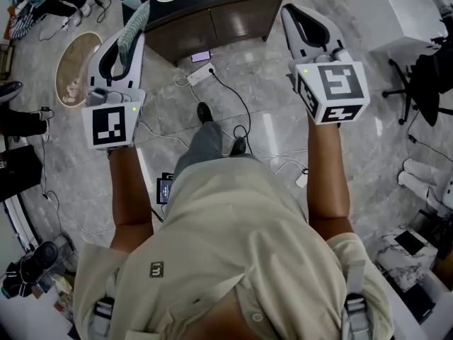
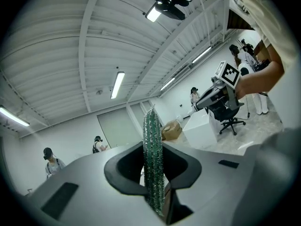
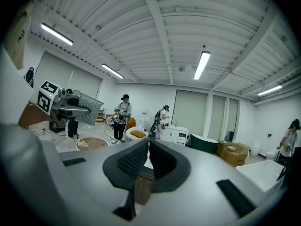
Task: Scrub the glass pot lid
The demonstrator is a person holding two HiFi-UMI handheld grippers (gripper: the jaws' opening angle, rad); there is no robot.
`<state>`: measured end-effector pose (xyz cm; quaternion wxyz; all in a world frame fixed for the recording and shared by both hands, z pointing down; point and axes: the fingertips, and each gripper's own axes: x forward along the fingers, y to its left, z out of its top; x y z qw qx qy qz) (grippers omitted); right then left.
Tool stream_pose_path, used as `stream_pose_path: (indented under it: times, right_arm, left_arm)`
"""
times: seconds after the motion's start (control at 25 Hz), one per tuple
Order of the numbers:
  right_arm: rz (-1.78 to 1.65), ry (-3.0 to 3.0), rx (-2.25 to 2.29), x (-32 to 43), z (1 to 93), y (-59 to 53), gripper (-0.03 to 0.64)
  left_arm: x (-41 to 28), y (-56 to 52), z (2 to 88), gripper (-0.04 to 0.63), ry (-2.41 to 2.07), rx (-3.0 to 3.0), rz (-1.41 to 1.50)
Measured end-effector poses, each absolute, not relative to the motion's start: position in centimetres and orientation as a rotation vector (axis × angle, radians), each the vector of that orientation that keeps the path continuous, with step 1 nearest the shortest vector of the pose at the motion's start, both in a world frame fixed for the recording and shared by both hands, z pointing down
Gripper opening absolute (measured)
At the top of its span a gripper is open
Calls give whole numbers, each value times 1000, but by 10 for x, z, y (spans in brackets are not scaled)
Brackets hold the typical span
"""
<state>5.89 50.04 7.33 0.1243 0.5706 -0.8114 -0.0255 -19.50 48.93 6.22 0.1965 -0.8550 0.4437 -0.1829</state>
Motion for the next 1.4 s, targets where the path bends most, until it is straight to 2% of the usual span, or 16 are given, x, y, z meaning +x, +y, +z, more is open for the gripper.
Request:
stream_pose_path:
  times: [0.44, 1.08, 1.4]
  right_arm:
    - [-47, -2246, 1739, 92, 81, 433, 28]
    - [-11, -2177, 1824, 70, 89, 303, 28]
    - [-9, -2142, 1795, 50, 94, 276, 28]
  left_arm:
    - [-162, 394, 83, 87, 1134, -2479, -469]
    - [-181, 249, 93, 87, 1023, -2524, -475]
    - [-194, 216, 103, 87, 1013, -2565, -437]
